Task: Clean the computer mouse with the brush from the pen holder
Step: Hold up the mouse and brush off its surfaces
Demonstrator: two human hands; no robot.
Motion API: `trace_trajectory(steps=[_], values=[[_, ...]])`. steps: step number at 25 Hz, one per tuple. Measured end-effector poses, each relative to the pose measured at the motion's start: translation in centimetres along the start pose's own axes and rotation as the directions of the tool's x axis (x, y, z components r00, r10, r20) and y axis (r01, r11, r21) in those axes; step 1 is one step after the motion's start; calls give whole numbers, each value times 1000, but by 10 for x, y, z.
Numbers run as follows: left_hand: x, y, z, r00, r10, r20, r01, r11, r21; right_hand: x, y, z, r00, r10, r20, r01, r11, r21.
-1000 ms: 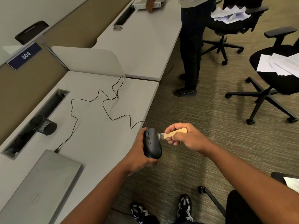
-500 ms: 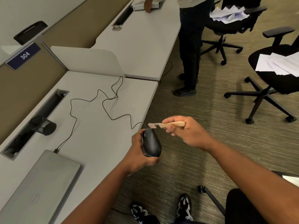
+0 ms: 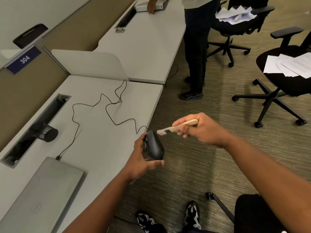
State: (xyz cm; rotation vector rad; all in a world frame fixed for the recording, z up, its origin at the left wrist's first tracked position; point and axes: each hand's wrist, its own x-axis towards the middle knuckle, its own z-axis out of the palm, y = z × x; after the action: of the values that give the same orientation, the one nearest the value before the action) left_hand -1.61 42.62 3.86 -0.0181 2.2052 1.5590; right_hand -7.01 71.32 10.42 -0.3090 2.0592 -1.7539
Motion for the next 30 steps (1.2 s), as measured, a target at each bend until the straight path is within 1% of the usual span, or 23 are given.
trace_trajectory(steps=[1,2,3,5,7,12,15,18,19,21,23,24,25,26,28,30], values=[[0,0,0,1000,-8,13,8,1000,-4,2,-1,4,997,-31,-72,28,999,-39],[1,0,0,1000,-10,24,10,1000,-5,3,-2,8,993,-59,-102,51,996,-79],[1,0,0,999,-8,34,9,1000,-7,5,-3,13,992,-79,-94,68,990,-122],[3,-1,0,999,-6,44,7,1000,-18,7,-1,21,996,-84,-31,75,973,-218],[3,-1,1,999,-10,39,12,999,-43,6,1,23,998,-67,12,68,960,-271],[2,-2,-2,999,-29,-17,28,996,-81,-1,-2,22,992,-71,101,95,964,-250],[1,-3,-5,998,-36,-45,32,996,-85,-3,-2,16,980,-43,192,90,966,-240],[2,-2,-7,997,-30,-65,25,997,-77,-9,-2,14,957,1,289,86,954,-289],[3,-2,-7,998,-26,-59,22,997,-75,-10,-3,13,957,1,292,90,950,-298],[4,-3,-8,999,-17,-42,12,994,-109,-9,-6,4,977,-45,210,100,960,-263],[4,-4,-9,999,-7,-43,2,992,-124,-5,-10,-4,992,-95,82,105,986,-127],[4,-4,-8,999,0,-43,-5,993,-118,-3,-10,-4,993,-110,39,112,991,-70],[4,-4,-8,999,9,-43,-13,994,-111,-1,-10,-1,992,-127,16,128,990,-63],[4,-4,-7,999,14,-44,-19,994,-110,1,-8,5,989,-146,11,147,984,-99],[4,-3,-7,999,9,-49,-15,993,-121,1,-3,18,987,-149,52,157,971,-183],[3,-2,-7,997,-3,-71,-5,993,-118,-1,0,23,987,-126,97,142,973,-182]])
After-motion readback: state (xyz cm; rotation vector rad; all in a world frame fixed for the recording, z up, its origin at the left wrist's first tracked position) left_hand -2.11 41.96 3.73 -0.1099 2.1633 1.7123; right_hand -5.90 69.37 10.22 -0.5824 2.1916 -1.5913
